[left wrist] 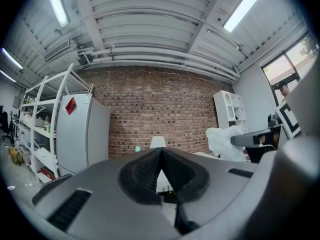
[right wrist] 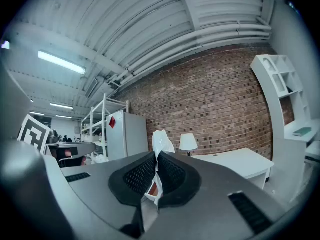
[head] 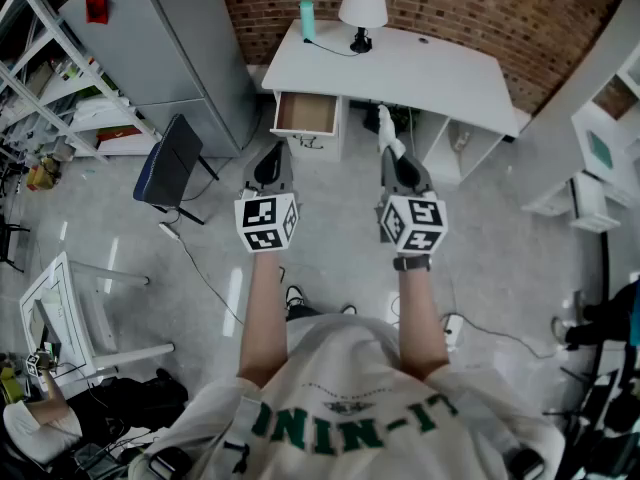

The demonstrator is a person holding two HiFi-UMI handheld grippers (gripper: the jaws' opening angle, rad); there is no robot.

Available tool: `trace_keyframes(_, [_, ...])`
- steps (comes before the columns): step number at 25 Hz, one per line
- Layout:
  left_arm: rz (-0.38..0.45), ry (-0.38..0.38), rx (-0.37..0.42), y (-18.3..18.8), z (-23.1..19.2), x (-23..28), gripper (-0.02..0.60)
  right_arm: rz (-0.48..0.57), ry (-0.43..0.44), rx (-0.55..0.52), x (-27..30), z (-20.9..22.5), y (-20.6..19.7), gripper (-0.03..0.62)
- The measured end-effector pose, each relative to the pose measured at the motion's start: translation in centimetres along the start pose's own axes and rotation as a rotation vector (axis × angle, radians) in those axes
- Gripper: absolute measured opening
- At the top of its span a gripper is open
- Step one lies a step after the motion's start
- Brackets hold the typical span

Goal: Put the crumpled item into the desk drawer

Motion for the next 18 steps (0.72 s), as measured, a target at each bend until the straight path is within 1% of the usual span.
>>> trace_keyframes(5, [-0.035, -0.018, 0.011, -0.4, 2.2, 0.0, -0.008, -0.035, -0.024, 0.030, -1.3, 1.7, -1.4, 0.006])
trace_keyframes(8, [-0.054, -0.027, 0.005, -0.8, 2.3, -0.2, -0.008, -0.059, -0.025, 0.045, -1.5, 1.9, -2.4, 0.006])
trace_keyframes(10, [-0.055, -0.026, -0.001, -1.0, 1.8, -0.2, -0.008, -0.065, -0.026, 0.065, -1.2, 1.6, -2.7, 0.008])
trace_keyframes(14, [-0.064, -0.040, 0.003, -1.4, 0.2, 1.4, -0.008, -0.054, -0.004, 0.161, 0.6, 0.9, -3.0, 0.006])
trace_keyframes(16, [-0.078, -0.041, -0.007, -2.0, -0.9, 2.7, -0.008, -0.057, 0.005, 0.169, 1.8, 0.4, -3.3, 0.008])
trace_keyframes(18, [-0.069, -0.048, -0.015, -2.3, -1.9, 4.2, -0.008, -0.058, 0.007, 0.149, 3.4, 0.0, -3.1, 0.006])
Point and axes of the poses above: the fingertips, and each gripper's own axes: x forward along the fingers, z to its right, y out of its top, the point moved 10 cm from there along -x, backward along the fingers, and after that the axes turned 15 degrees about -y, right-handed, at the moved point
